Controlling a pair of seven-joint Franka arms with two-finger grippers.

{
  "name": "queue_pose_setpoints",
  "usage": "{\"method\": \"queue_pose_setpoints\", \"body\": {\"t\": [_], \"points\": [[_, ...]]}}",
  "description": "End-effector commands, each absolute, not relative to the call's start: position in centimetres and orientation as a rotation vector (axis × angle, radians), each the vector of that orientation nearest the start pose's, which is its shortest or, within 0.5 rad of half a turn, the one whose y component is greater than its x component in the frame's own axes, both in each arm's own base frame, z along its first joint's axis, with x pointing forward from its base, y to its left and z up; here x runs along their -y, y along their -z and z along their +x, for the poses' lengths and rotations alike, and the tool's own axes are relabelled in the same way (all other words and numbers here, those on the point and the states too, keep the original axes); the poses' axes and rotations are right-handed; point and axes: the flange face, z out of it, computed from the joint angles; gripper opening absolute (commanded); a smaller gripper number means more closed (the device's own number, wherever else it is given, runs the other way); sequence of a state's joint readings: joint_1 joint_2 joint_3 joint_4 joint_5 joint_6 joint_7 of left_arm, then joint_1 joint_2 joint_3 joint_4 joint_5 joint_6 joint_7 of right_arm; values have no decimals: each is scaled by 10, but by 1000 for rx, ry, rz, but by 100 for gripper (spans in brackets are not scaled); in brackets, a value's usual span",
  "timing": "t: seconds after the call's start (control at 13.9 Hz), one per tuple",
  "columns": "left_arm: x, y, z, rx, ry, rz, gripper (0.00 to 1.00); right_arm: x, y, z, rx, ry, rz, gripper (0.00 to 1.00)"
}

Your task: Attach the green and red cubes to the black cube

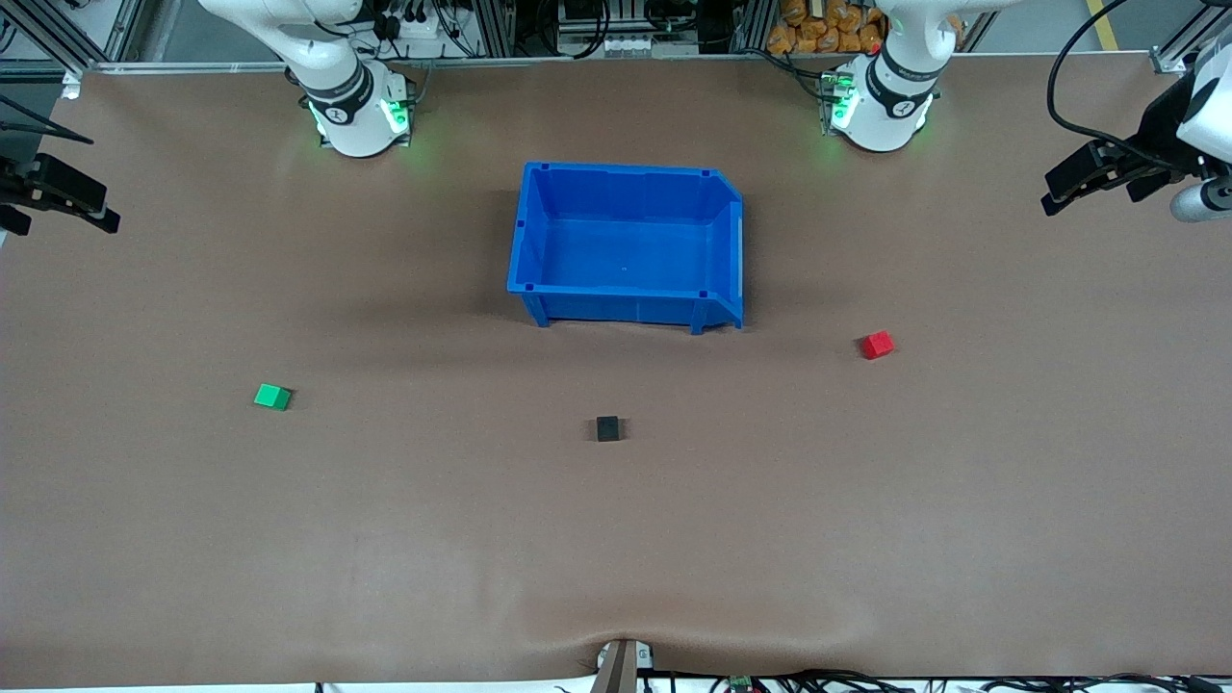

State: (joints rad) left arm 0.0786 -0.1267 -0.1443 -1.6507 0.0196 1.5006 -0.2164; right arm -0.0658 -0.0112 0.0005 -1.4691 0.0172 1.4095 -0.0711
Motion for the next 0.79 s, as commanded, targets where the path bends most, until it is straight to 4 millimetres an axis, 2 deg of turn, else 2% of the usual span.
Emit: {"method": "queue_pose_setpoints", "body": {"t": [0.0, 0.36, 0.72], "points": [[34, -651, 510, 202, -52, -3088, 100, 33, -667, 537, 19, -80, -3126, 100], [33, -648, 508, 193, -72, -3047, 100, 36, -666, 538, 15, -82, -3123, 100], [39, -635, 507, 168, -111, -3045, 100, 36, -665, 538, 13, -88, -3132, 100]]}}
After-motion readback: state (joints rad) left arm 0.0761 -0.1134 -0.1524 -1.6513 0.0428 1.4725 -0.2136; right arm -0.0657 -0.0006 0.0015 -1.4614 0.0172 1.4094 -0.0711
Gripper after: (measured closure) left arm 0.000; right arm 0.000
